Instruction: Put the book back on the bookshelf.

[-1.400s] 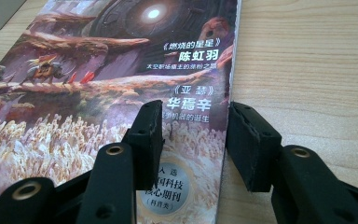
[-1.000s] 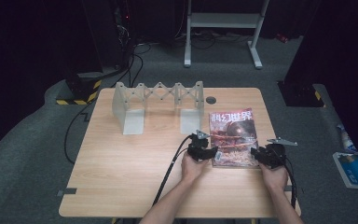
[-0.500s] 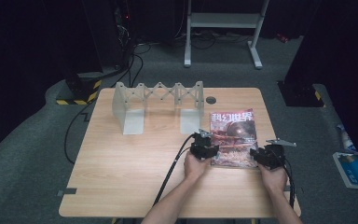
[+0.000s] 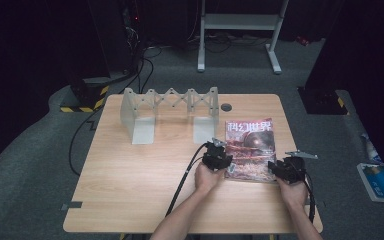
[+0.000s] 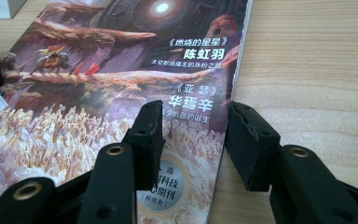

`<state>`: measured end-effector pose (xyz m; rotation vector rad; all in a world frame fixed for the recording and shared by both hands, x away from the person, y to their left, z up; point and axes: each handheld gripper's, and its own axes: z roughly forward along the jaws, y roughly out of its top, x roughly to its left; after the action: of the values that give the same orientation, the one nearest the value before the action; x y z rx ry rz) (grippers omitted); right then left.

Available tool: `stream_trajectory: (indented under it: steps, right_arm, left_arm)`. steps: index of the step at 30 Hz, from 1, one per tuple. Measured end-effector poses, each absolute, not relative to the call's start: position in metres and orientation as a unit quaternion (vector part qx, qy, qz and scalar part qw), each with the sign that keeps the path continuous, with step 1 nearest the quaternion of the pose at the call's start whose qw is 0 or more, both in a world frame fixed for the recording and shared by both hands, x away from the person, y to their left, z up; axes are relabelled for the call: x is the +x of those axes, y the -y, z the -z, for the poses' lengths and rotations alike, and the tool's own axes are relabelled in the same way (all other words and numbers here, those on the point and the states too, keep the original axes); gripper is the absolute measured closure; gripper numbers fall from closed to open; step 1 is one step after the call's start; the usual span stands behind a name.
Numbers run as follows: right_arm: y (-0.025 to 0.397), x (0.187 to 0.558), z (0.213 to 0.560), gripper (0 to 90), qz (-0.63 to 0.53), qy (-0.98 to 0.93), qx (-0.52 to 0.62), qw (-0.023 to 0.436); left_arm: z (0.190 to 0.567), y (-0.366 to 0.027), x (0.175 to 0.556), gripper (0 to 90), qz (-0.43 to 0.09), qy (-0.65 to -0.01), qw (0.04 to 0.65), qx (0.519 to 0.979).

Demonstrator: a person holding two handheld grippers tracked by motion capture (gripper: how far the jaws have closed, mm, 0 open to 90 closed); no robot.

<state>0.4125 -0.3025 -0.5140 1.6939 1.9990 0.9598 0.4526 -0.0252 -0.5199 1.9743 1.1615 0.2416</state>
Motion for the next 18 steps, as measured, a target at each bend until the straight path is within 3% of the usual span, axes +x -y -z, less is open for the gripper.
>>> stream_trajectory:
  steps: [18]
  right_arm:
    - [0.297, 0.395, 0.515, 57.6, -0.342, -0.710, 0.590, 0.173]
  left_arm:
    - [0.514, 0.018, 0.446, 66.0, -0.079, -0.448, 0.386, 0.803]
